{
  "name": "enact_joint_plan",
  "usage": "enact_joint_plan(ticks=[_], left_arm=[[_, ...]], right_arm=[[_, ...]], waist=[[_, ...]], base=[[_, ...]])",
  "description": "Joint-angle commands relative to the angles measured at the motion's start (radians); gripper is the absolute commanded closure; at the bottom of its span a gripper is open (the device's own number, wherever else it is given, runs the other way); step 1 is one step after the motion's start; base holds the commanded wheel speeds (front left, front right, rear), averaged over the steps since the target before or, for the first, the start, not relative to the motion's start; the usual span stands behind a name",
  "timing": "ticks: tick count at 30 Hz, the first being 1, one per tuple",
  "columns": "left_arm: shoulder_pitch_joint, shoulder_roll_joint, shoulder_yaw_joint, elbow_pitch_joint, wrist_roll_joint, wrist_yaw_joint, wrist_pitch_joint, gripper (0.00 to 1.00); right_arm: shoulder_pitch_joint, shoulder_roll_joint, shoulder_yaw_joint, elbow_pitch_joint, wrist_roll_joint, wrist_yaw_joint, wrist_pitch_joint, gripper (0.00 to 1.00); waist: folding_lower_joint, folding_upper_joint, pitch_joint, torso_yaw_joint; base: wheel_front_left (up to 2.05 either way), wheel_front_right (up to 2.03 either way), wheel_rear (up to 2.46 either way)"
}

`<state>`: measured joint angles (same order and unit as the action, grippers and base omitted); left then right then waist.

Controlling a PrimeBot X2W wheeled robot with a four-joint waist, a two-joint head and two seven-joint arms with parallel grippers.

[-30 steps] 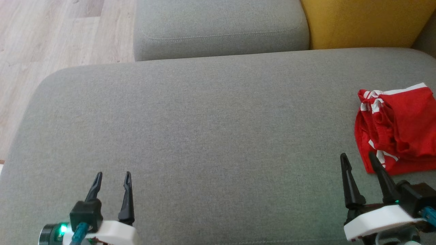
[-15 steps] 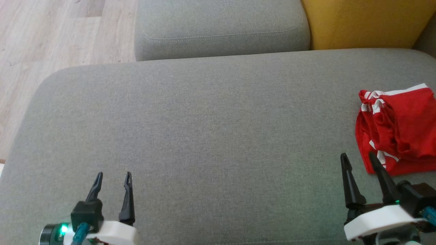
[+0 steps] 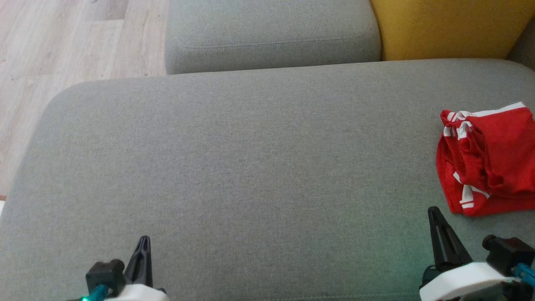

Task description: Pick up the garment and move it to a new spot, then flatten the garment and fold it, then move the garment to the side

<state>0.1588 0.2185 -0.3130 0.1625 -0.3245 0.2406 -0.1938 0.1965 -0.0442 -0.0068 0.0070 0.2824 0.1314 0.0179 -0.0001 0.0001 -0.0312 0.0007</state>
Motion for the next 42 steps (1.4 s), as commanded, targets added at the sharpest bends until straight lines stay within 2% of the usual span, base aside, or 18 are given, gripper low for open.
enact_joint_plan(ticks=[1, 42], left_arm=[[-0.047, 0.006, 0.022, -0.026, -0.033, -0.011, 0.004, 1.0], [-0.125, -0.039, 0.142, 0.016, -0.493, -0.139, 0.093, 1.0]], right_arm=[[-0.039, -0.009, 0.0, -0.026, 0.037, 0.0, -0.001, 1.0], [-0.131, -0.028, -0.01, 0.066, 0.514, 0.0, 0.011, 1.0]], waist=[[0.0001, -0.0001, 0.001, 0.0], [0.0001, -0.0001, 0.012, 0.0]], base=[[0.0, 0.0, 0.0], [0.0, 0.0, 0.0]])
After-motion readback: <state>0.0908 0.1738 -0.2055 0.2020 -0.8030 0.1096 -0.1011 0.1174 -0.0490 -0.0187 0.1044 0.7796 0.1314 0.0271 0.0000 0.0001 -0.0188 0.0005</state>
